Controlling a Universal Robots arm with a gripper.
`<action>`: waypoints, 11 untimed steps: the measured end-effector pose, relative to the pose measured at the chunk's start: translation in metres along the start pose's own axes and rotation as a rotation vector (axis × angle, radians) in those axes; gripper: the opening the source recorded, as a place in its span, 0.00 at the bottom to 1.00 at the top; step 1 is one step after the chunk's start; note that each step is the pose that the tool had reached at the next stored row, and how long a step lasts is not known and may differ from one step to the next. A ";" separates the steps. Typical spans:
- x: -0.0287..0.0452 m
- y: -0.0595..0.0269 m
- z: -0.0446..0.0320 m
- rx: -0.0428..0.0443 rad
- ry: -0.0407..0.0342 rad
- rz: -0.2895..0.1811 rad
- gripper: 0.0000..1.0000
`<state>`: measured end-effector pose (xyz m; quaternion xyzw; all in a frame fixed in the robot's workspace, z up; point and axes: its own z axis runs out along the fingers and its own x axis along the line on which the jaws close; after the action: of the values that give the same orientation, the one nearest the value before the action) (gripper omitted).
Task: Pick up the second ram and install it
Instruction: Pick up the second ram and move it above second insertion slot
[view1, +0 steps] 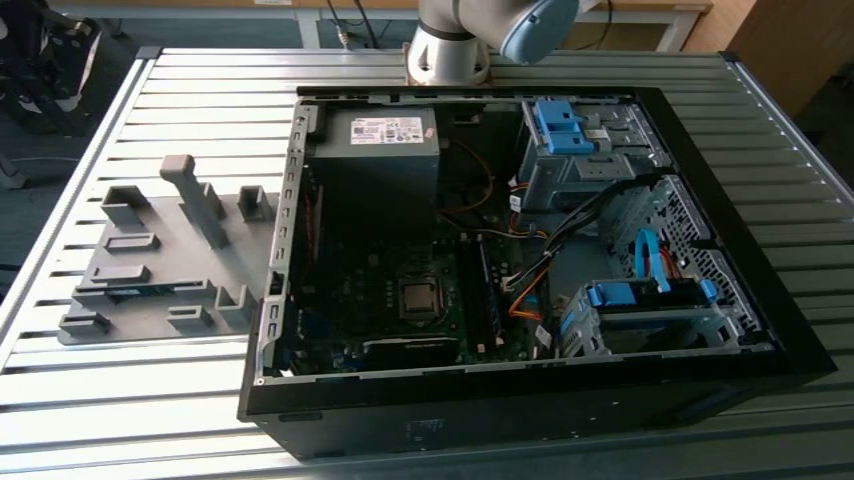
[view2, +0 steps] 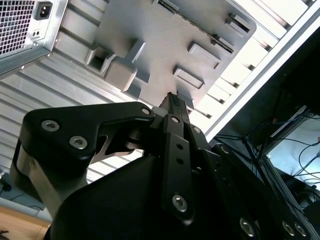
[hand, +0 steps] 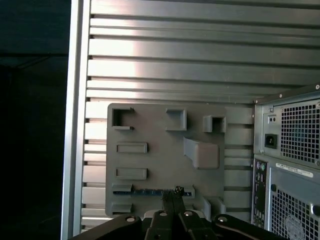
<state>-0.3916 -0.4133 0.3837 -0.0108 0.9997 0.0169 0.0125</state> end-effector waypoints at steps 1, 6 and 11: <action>0.0000 0.0000 0.0000 -0.0001 0.0001 -0.004 0.11; 0.0000 0.0000 -0.0001 -0.0006 0.0011 -0.029 0.11; 0.0000 -0.0001 -0.0001 -0.0015 0.0021 -0.061 0.11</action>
<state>-0.3916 -0.4134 0.3838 -0.0411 0.9989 0.0172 0.0119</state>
